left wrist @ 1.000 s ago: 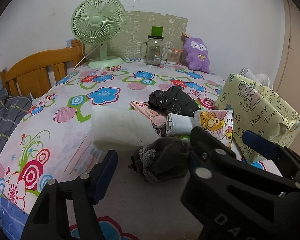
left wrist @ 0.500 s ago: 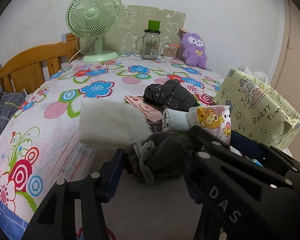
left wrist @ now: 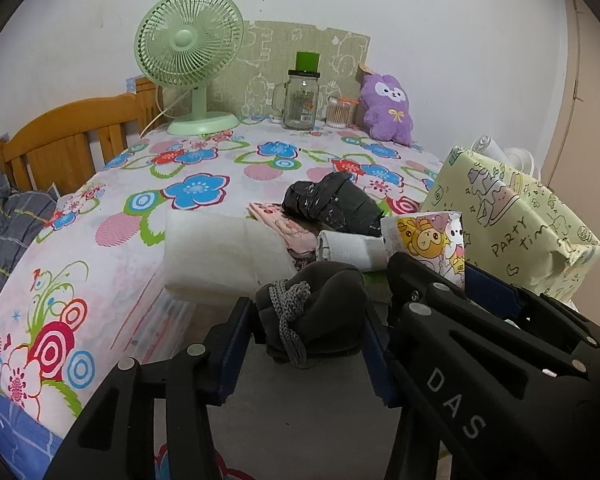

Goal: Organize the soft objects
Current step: 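Grasp the grey knit sock with the left tool while the right tool grasps the cartoon tissue pack, then carry the sock and tissue pack with both tools over the paper box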

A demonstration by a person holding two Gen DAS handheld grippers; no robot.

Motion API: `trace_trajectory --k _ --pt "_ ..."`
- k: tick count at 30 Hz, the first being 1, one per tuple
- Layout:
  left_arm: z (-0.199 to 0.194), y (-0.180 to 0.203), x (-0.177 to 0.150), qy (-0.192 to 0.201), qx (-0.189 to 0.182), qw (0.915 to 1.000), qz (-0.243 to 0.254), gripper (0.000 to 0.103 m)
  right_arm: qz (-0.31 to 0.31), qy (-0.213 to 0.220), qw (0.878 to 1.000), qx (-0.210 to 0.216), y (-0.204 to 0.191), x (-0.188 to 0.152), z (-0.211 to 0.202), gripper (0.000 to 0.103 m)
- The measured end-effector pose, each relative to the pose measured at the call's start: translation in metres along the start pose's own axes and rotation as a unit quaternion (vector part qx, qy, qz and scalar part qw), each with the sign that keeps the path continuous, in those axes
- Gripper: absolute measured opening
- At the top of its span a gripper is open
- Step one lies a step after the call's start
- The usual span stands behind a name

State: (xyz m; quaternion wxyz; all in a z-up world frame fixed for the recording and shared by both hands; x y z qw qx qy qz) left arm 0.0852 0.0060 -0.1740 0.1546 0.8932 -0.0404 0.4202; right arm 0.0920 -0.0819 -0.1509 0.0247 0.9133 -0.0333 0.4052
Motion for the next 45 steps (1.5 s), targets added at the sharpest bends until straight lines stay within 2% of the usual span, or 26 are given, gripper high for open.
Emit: trace_trajectory --k 22,45 --pt "-0.044 0.027 0.043 0.044 0.019 0.9987 0.015 0.053 0.005 0.044 0.999 0.006 0.014 0.042 -0.051 0.050" --pt "-0.086 0.058 0.096 0.087 0.018 0.9954 0.036 0.053 -0.013 0.089 0.996 0.014 0.026 0.099 -0.103 0.050"
Point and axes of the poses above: each gripper's, at about its wrist camera, not at the fingertips, and z roughly the way its jaws point, y to its right, x to its top, the point moved 6 cm from there along z, roughly the way its jaws point, and after that the axes turned 12 degrees about -x, right-handed, at the moved point
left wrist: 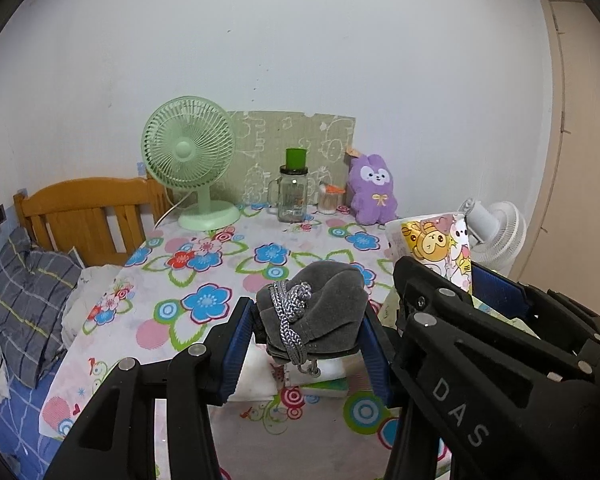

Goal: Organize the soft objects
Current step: 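Carry the sock and tissue pack with both tools over the paper box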

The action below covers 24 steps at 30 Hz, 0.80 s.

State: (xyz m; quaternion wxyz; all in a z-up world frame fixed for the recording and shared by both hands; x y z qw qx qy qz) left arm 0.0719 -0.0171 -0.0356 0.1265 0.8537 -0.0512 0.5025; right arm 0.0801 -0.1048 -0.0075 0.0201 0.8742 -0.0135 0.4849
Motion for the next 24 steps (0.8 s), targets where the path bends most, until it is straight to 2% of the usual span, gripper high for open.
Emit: trace_trajectory --k 14,24 --pt "0.019 0.027 0.011 -0.007 -0.021 0.9997 0.008 0.053 0.000 -0.002 1.000 -0.009 0.028 0.012 0.008 0.050" --pt "0.045 0.057 0.016 -0.014 -0.056 0.9981 0.020 0.053 0.013 -0.002 0.999 -0.029 0.060 0.018 0.025 0.050"
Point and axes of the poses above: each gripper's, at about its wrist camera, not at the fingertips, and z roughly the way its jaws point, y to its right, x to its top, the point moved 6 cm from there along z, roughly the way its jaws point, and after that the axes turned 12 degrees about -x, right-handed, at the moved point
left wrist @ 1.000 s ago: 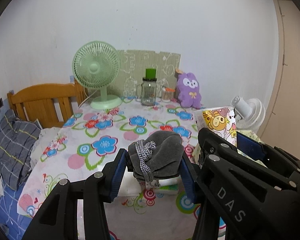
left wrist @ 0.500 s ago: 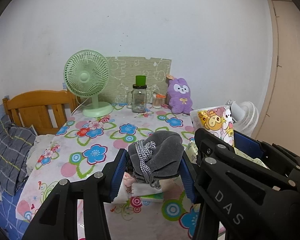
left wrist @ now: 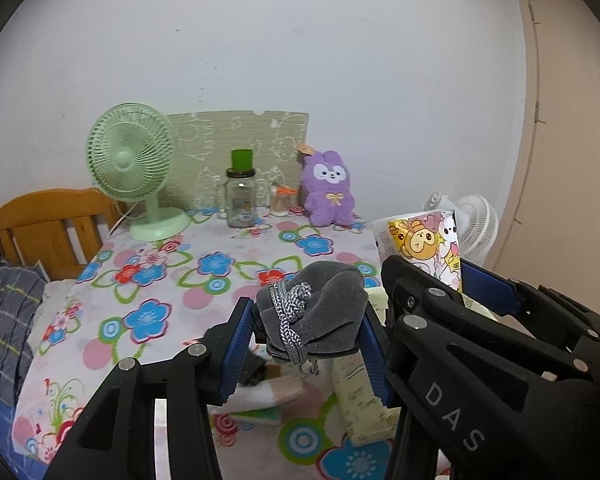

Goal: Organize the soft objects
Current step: 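Carry the sock and tissue pack with both tools over the paper box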

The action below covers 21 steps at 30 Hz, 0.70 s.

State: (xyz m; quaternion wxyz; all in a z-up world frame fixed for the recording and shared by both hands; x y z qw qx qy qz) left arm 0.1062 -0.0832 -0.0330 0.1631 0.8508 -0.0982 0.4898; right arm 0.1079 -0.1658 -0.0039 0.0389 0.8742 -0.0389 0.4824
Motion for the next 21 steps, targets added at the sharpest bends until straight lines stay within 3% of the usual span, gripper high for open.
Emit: trace_trajectory --k 21 --pt "0.086 0.056 0.003 -0.060 -0.070 0.9954 0.028 0.053 0.043 -0.039 0.997 -0.052 0.079 -0.001 0.060 0.050"
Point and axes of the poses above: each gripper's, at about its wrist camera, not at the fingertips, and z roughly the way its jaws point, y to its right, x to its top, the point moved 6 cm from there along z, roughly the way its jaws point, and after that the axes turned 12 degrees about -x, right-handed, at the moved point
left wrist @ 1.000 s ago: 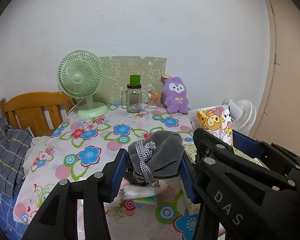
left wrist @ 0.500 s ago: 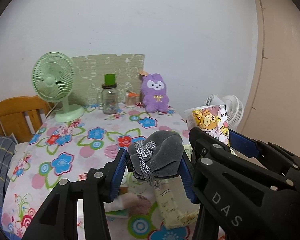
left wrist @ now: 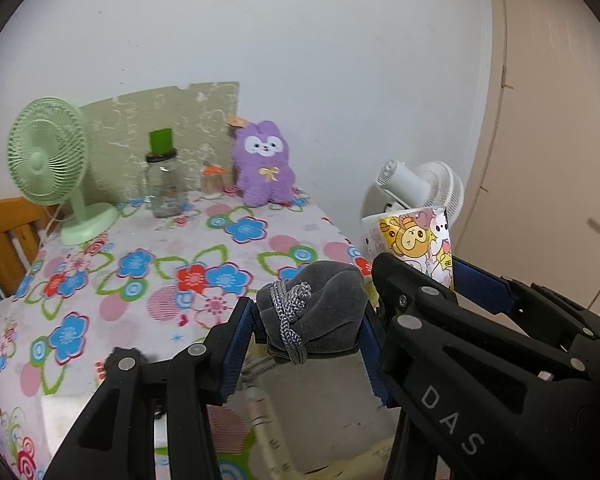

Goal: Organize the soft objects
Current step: 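Carry the sock and tissue pack with both tools over the paper box, then open both tools to drop the sock and tissue pack into the box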

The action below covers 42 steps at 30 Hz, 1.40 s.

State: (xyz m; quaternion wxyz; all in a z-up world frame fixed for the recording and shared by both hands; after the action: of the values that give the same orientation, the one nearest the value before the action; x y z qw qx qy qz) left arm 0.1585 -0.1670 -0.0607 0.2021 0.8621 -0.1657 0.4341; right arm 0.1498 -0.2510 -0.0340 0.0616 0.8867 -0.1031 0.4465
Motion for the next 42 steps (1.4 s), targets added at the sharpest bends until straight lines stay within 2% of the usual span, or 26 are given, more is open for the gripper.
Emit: trace_trajectory --k 14,16,21,30,35,37,42 --pt "0.046 0.012 -0.015 -0.072 -0.015 0.9972 0.013 0.055 0.016 -0.051 0.998 -0.025 0.027 -0.018 0.042 0.050" --pt "0.050 0.013 -0.017 -0.082 -0.015 0.9964 0.018 0.059 0.016 -0.060 0.998 -0.027 0.028 -0.020 0.047 0.050" --pt "0.055 0.016 -0.020 -0.092 -0.016 0.9953 0.025 0.076 0.019 -0.073 0.997 -0.027 0.031 -0.025 0.057 0.050" --pt "0.059 0.014 -0.020 -0.098 -0.008 0.9948 0.026 0.084 0.011 -0.077 0.997 -0.021 0.030 -0.026 0.061 0.052" --pt "0.056 0.013 -0.020 -0.096 -0.007 0.9950 0.026 0.086 0.004 -0.078 0.997 -0.021 0.027 -0.025 0.058 0.061" --pt "0.053 0.013 -0.019 -0.094 -0.006 0.9952 0.027 0.088 0.002 -0.073 0.997 -0.020 0.026 -0.025 0.055 0.069" --pt "0.045 0.012 -0.018 -0.087 -0.002 0.9958 0.027 0.090 0.005 -0.065 0.998 -0.016 0.024 -0.024 0.046 0.073"
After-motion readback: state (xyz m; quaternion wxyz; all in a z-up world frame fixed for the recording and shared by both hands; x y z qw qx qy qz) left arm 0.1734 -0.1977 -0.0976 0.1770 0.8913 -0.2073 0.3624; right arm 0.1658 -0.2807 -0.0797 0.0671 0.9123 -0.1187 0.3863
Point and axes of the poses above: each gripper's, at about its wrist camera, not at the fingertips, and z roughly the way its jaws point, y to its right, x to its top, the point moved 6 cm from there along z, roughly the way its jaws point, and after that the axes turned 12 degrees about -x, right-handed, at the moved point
